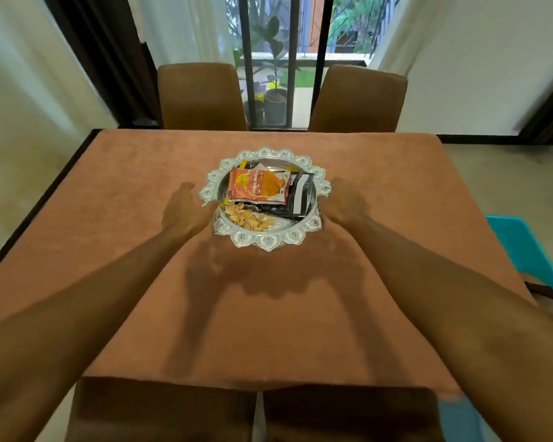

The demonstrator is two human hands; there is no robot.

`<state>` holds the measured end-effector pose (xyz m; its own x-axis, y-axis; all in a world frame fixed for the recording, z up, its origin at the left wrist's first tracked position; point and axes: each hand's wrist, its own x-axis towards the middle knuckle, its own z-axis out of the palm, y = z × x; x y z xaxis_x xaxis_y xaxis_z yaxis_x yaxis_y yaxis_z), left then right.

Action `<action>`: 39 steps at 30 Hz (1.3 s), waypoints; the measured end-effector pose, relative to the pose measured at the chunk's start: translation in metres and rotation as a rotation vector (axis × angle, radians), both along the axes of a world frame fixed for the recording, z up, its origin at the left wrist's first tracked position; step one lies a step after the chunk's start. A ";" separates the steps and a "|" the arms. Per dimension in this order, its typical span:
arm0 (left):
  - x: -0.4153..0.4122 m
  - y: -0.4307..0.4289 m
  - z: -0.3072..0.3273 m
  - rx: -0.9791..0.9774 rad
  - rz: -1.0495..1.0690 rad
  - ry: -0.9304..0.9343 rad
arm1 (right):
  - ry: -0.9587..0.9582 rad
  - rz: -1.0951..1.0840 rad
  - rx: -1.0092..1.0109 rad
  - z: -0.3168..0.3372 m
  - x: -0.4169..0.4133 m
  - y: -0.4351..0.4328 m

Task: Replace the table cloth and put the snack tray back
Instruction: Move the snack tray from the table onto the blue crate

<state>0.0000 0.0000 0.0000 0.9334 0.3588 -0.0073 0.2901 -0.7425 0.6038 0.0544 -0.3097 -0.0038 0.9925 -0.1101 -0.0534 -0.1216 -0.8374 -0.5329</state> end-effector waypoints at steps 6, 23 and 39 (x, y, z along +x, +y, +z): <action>0.043 -0.008 -0.016 -0.215 0.018 0.018 | 0.023 -0.110 0.080 -0.013 0.025 0.026; 0.057 -0.013 -0.044 -0.181 0.104 -0.101 | -0.034 -0.274 0.204 -0.041 0.032 0.033; 0.007 -0.052 0.002 -0.391 0.066 -0.109 | 0.052 -0.195 0.479 0.014 -0.045 -0.033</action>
